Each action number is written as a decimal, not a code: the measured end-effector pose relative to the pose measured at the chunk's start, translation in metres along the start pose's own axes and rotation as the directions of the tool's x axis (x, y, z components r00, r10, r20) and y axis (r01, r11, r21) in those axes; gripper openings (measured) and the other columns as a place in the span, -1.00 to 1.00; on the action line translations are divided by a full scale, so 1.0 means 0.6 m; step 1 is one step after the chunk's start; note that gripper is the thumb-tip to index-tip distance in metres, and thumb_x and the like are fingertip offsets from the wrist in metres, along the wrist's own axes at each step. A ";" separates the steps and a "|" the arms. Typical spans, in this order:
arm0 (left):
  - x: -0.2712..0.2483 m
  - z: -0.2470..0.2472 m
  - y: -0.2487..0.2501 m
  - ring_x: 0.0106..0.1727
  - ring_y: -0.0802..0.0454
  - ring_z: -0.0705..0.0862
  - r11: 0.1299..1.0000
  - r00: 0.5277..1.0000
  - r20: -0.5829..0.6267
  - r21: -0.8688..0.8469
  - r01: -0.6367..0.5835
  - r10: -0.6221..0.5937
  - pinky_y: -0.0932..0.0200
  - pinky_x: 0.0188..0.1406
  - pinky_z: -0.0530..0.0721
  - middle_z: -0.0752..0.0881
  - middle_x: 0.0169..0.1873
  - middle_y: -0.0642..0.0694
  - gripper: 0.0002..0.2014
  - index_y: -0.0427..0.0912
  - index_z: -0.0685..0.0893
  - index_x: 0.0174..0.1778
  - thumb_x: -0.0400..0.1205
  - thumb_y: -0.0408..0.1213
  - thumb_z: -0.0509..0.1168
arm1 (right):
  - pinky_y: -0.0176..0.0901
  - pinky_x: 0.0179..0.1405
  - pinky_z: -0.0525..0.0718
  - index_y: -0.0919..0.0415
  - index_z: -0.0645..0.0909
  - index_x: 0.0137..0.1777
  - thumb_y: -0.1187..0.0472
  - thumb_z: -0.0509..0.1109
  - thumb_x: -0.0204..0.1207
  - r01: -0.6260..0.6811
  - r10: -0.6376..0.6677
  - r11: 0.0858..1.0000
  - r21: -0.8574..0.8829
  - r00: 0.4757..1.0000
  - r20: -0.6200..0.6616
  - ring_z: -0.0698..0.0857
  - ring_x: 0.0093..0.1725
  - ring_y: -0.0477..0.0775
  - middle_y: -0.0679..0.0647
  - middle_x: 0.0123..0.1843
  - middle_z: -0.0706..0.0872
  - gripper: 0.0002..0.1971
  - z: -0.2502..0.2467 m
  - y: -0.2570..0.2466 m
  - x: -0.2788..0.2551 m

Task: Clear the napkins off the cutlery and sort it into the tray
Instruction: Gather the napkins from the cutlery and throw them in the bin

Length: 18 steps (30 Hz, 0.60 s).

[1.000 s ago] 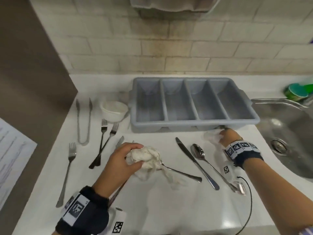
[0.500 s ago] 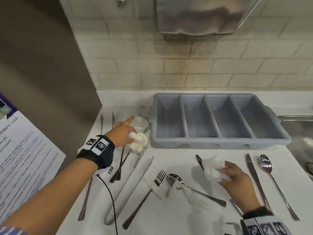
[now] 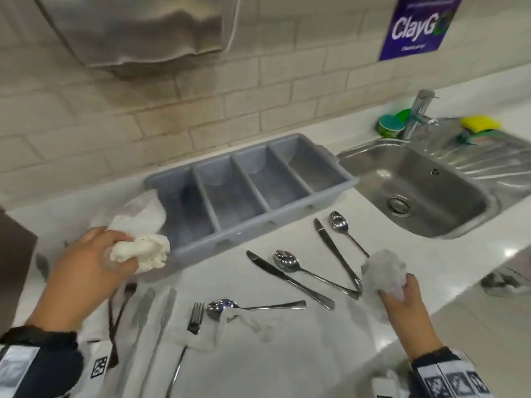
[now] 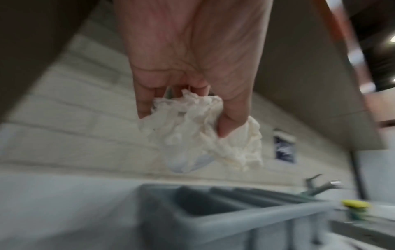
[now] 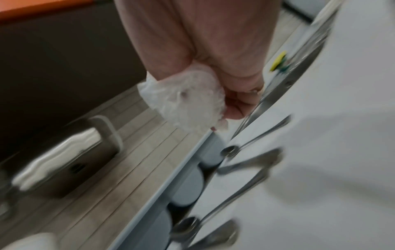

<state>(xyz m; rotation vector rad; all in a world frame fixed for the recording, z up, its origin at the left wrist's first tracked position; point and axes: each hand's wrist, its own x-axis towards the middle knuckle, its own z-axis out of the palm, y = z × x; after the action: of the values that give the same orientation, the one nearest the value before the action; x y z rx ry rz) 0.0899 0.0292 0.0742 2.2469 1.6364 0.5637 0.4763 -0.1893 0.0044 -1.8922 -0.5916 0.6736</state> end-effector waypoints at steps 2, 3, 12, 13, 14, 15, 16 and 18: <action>-0.019 0.003 0.101 -0.06 0.10 0.52 0.986 0.986 0.044 -0.061 -0.155 0.158 -0.01 0.02 0.56 0.54 -0.02 0.60 -0.39 0.56 0.53 -0.22 0.32 -0.37 0.62 | -0.01 -0.04 0.43 0.25 0.34 0.29 0.33 0.35 0.52 -0.062 0.067 0.998 0.034 0.983 -0.174 0.48 -0.01 0.11 0.23 0.07 0.53 -0.62 -0.064 0.029 -0.004; -0.029 0.012 0.150 -0.05 0.13 0.52 0.967 0.968 0.081 -0.111 -0.229 0.238 -0.01 0.07 0.58 0.52 -0.01 0.64 -0.42 0.64 0.51 -0.20 0.27 -0.21 0.61 | 0.00 -0.02 0.43 0.30 0.30 0.36 0.36 0.32 0.54 -0.087 0.098 0.994 0.058 0.968 -0.229 0.50 -0.02 0.11 0.28 0.13 0.53 -0.57 -0.097 0.048 -0.007; -0.180 0.316 0.562 0.27 0.92 0.17 0.671 0.475 0.475 -0.545 -0.503 0.741 0.89 0.26 0.16 0.27 0.15 0.90 -0.52 0.46 0.51 0.06 0.18 0.13 0.25 | 0.04 0.12 0.57 0.05 0.50 0.18 0.18 0.30 0.54 -0.363 0.388 0.920 0.145 0.796 -0.464 0.63 0.00 0.18 0.14 0.02 0.65 -0.77 -0.388 0.257 -0.094; -0.207 0.370 0.595 0.25 0.88 0.21 0.675 0.398 0.548 -0.549 -0.492 0.736 0.84 0.26 0.21 0.30 0.12 0.86 -0.50 0.39 0.53 0.10 0.19 0.12 0.25 | 0.04 0.16 0.59 0.01 0.53 0.16 0.14 0.34 0.51 -0.402 0.441 0.896 0.188 0.758 -0.480 0.65 0.01 0.17 0.10 0.02 0.67 -0.77 -0.416 0.288 -0.107; -0.234 0.429 0.621 0.21 0.78 0.31 0.683 0.326 0.614 -0.536 -0.497 0.719 0.72 0.24 0.33 0.38 0.08 0.77 -0.51 0.34 0.56 0.11 0.21 0.12 0.26 | 0.08 0.18 0.63 -0.01 0.59 0.09 0.05 0.37 0.47 -0.419 0.469 0.882 0.216 0.734 -0.491 0.69 0.01 0.19 0.09 -0.01 0.73 -0.80 -0.443 0.319 -0.120; -0.261 0.488 0.644 0.16 0.65 0.40 0.674 0.259 0.655 -0.523 -0.522 0.710 0.56 0.18 0.43 0.46 0.03 0.64 -0.54 0.32 0.59 0.10 0.24 0.11 0.28 | 0.12 0.17 0.67 -0.01 0.63 -0.02 -0.05 0.39 0.44 -0.460 0.516 0.855 0.241 0.701 -0.492 0.71 -0.02 0.20 0.07 -0.08 0.76 -0.81 -0.466 0.357 -0.132; -0.286 0.551 0.661 0.14 0.53 0.48 0.658 0.193 0.691 -0.509 -0.555 0.697 0.44 0.13 0.48 0.54 0.01 0.50 -0.57 0.31 0.60 0.09 0.26 0.11 0.29 | 0.13 0.14 0.68 -0.02 0.64 -0.07 -0.14 0.39 0.39 -0.498 0.565 0.822 0.276 0.658 -0.497 0.72 -0.05 0.19 0.06 -0.13 0.76 -0.76 -0.490 0.399 -0.141; -0.328 0.677 0.692 0.18 0.18 0.65 0.650 0.077 0.781 -0.455 -0.609 0.619 0.23 0.12 0.53 0.69 0.06 0.26 -0.56 0.27 0.64 0.09 0.27 0.12 0.22 | 0.12 0.05 0.71 0.02 0.65 -0.05 -0.26 0.39 0.26 -0.576 0.671 0.735 0.357 0.544 -0.504 0.74 -0.07 0.20 0.14 -0.10 0.77 -0.59 -0.525 0.486 -0.155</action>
<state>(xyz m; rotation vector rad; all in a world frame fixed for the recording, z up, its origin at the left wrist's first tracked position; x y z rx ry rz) 0.5778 -0.2902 -0.1162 2.3898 0.0226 -0.5429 0.6537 -0.5649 -0.1375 -2.0134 0.5974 0.4681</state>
